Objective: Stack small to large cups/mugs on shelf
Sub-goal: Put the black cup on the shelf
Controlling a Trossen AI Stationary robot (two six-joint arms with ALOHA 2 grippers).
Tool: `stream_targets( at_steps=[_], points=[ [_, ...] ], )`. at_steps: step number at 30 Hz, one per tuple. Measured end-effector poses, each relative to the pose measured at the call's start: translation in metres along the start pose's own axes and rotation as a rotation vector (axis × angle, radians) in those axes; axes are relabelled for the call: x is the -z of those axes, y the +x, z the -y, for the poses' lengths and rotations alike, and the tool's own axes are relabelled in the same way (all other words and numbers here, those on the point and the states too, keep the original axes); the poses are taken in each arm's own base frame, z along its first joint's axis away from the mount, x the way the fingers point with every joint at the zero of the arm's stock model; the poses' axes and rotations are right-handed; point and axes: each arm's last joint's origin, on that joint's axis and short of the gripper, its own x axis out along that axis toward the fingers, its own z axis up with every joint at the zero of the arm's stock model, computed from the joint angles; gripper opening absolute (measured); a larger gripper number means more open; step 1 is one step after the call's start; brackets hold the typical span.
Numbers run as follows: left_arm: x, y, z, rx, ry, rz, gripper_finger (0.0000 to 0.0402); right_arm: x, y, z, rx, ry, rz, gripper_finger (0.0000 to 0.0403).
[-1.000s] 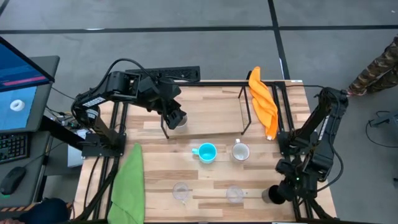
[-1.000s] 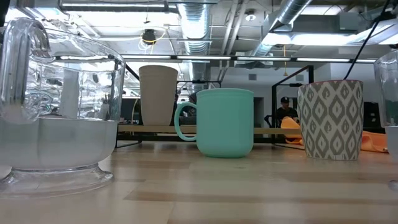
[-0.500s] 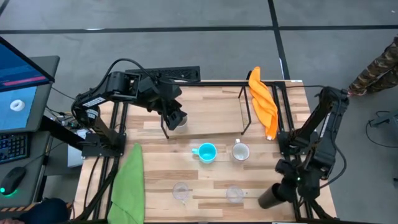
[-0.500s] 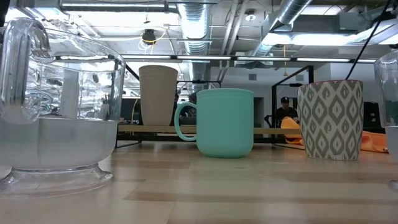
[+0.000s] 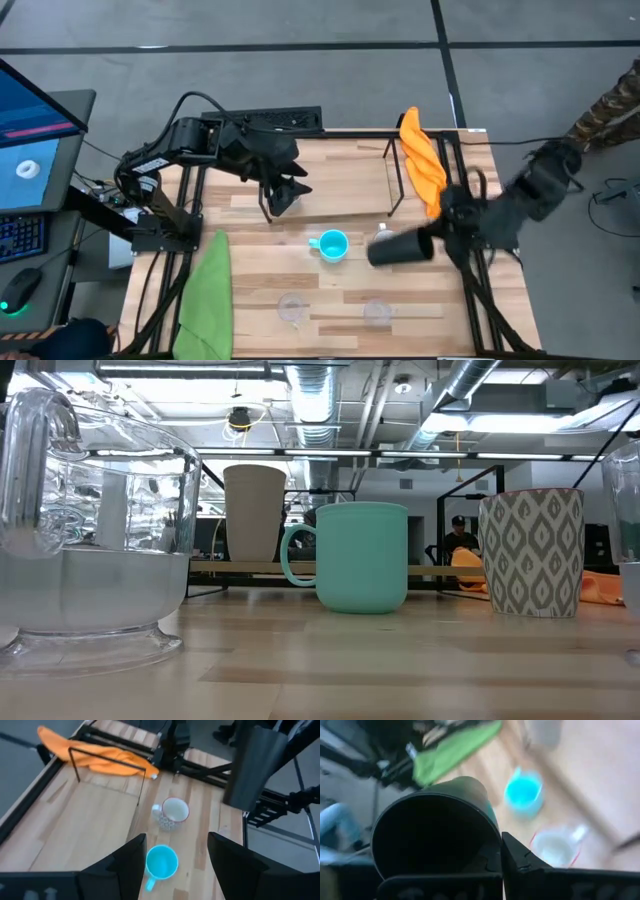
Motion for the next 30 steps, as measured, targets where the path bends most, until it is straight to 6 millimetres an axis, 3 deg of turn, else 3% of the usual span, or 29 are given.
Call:
stream_targets(
  at_steps=[5,12,19,30],
  points=[
    [-0.006,-0.001,0.012,0.122,0.068,0.072,0.0220,-0.045,0.002,0.006,0.001,-0.142,0.083,0.0006],
    [-0.010,0.006,0.030,0.212,0.172,0.131,0.0291,-0.081,0.024,0.009,-0.014,-0.270,0.084,0.0007],
    [-0.005,0.039,0.032,0.195,0.159,0.037,0.0344,-0.100,0.054,0.004,-0.061,-0.357,0.055,0.0007],
    [0.000,0.072,0.035,0.252,0.137,-0.070,0.0350,-0.112,0.073,-0.002,-0.082,-0.422,0.094,0.0008]
  ],
)
